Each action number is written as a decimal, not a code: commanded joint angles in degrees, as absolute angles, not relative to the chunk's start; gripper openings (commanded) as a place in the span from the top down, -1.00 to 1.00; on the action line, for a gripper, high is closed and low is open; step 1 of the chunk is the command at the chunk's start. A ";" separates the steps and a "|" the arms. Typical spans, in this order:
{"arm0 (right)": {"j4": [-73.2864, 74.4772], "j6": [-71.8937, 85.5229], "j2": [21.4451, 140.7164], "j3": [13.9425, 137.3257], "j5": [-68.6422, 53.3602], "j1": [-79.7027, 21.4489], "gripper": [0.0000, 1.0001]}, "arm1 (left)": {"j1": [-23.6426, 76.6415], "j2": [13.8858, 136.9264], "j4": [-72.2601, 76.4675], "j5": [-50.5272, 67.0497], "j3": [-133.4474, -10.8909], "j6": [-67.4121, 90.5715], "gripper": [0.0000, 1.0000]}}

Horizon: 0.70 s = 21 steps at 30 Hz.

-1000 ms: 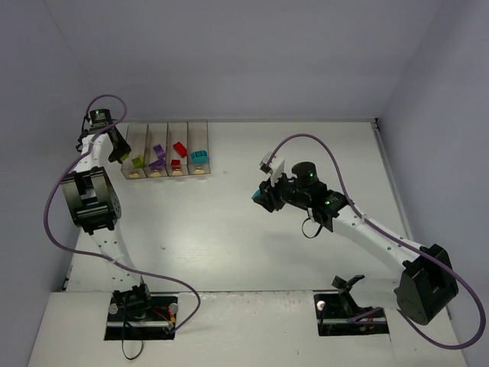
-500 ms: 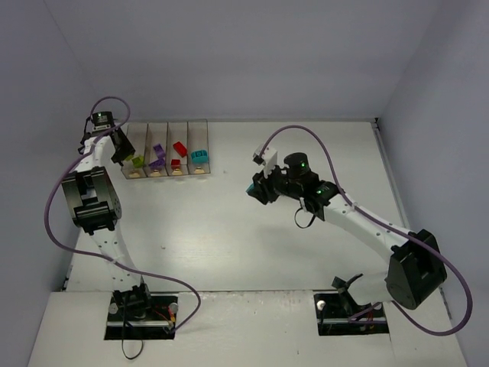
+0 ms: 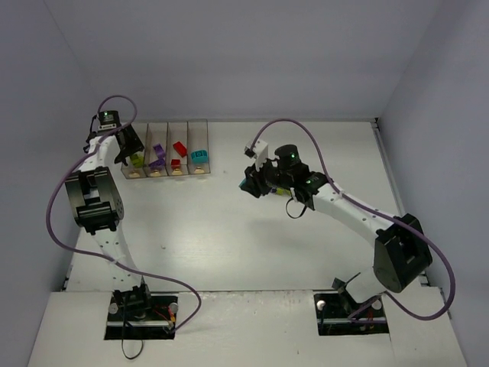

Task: Sort the legos into containers by color

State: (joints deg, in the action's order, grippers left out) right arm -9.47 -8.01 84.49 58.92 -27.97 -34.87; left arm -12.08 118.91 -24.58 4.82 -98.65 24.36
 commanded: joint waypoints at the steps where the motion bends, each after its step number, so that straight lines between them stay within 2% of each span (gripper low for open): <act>1: -14.76 -8.70 87.09 64.94 -30.67 -34.63 0.99 | -11.43 112.15 -22.85 3.17 -99.93 23.91 -0.23; 7: -16.70 -9.67 98.25 75.92 -32.25 -34.63 0.94 | -8.01 105.22 -26.97 0.53 -99.14 25.13 -0.35; 11: -18.54 -9.76 108.95 87.76 -32.70 -34.72 0.93 | -4.23 98.71 -31.54 -1.14 -96.07 27.68 -0.38; 21: -22.85 -9.76 129.70 110.02 -28.66 -35.42 0.82 | 1.58 77.11 -33.48 7.12 -77.37 28.74 -0.45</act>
